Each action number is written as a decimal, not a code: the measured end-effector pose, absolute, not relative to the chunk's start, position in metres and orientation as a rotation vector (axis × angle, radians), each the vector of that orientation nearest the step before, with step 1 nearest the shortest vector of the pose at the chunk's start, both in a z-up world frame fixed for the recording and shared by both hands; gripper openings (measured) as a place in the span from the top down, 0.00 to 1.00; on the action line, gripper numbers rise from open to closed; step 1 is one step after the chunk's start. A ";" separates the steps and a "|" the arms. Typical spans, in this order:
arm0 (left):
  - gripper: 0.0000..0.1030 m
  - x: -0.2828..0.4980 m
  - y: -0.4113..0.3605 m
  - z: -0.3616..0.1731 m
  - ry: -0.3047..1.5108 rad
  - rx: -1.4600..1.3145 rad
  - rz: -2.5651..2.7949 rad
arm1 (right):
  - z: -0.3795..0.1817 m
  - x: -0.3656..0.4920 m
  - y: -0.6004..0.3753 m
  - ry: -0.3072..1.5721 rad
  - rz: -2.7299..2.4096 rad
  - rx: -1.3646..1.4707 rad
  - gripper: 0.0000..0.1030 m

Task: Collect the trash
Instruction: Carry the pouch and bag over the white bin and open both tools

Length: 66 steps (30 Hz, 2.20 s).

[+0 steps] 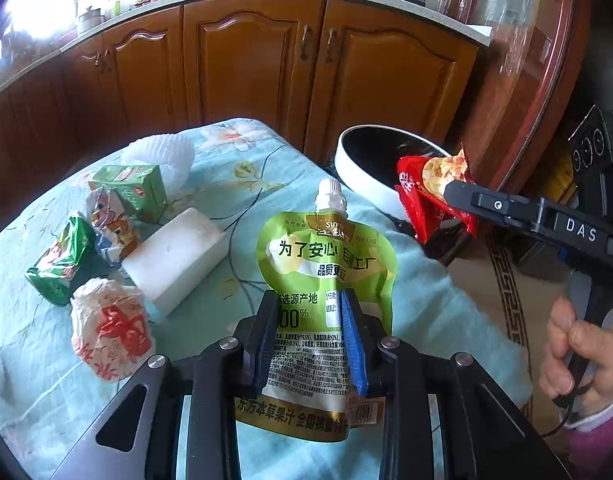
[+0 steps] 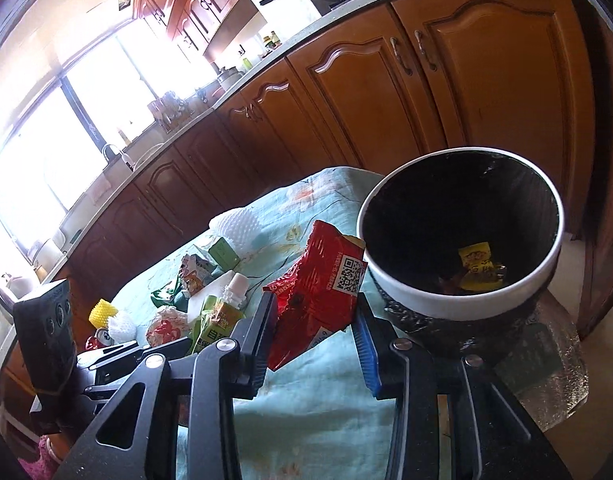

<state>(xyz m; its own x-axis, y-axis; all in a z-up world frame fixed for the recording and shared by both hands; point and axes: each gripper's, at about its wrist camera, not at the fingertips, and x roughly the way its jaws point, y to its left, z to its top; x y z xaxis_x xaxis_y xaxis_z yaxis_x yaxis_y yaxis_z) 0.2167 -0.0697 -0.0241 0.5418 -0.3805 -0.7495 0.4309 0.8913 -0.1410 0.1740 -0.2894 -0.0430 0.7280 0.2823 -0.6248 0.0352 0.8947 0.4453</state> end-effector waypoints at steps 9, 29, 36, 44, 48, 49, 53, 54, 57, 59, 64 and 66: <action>0.72 0.231 -0.109 -0.021 0.855 0.065 -0.543 | -0.037 0.160 -0.333 0.715 0.064 0.478 0.63; 0.72 0.300 -0.178 -0.025 0.841 0.083 -0.573 | -0.040 0.182 -0.379 0.730 -0.020 0.444 0.63; 0.72 0.331 -0.204 -0.031 0.866 0.107 -0.565 | -0.044 0.202 -0.388 0.770 -0.024 0.409 0.63; 0.71 0.351 -0.225 -0.040 0.902 0.115 -0.560 | -0.050 0.212 -0.393 0.806 -0.031 0.385 0.63; 0.69 0.355 -0.233 -0.044 0.915 0.128 -0.558 | -0.053 0.217 -0.396 0.826 -0.033 0.379 0.63; 0.67 0.357 -0.235 -0.045 0.918 0.129 -0.559 | -0.054 0.218 -0.396 0.831 -0.031 0.378 0.62; 0.61 0.361 -0.240 -0.044 0.926 0.117 -0.553 | -0.057 0.222 -0.399 0.845 -0.025 0.384 0.55; 0.60 0.361 -0.240 -0.044 0.926 0.113 -0.545 | -0.057 0.223 -0.400 0.847 -0.025 0.387 0.54; 0.58 0.363 -0.239 -0.043 0.923 0.106 -0.540 | -0.058 0.222 -0.402 0.844 -0.029 0.402 0.50; 0.49 0.363 -0.238 -0.043 0.919 0.104 -0.526 | -0.057 0.219 -0.404 0.837 -0.029 0.412 0.43; 0.47 0.354 -0.227 -0.041 0.896 0.076 -0.517 | -0.055 0.210 -0.402 0.819 -0.029 0.436 0.41; 0.43 0.346 -0.219 -0.040 0.878 0.056 -0.512 | -0.052 0.206 -0.398 0.808 -0.023 0.446 0.34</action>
<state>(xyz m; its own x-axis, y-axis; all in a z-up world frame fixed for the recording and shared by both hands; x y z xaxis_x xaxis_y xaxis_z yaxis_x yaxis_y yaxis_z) 0.3464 -0.2187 -0.0402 0.5267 -0.4055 -0.7471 0.4506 0.8784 -0.1591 0.2063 -0.3984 -0.0525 0.6958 0.1476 -0.7029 0.1877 0.9073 0.3763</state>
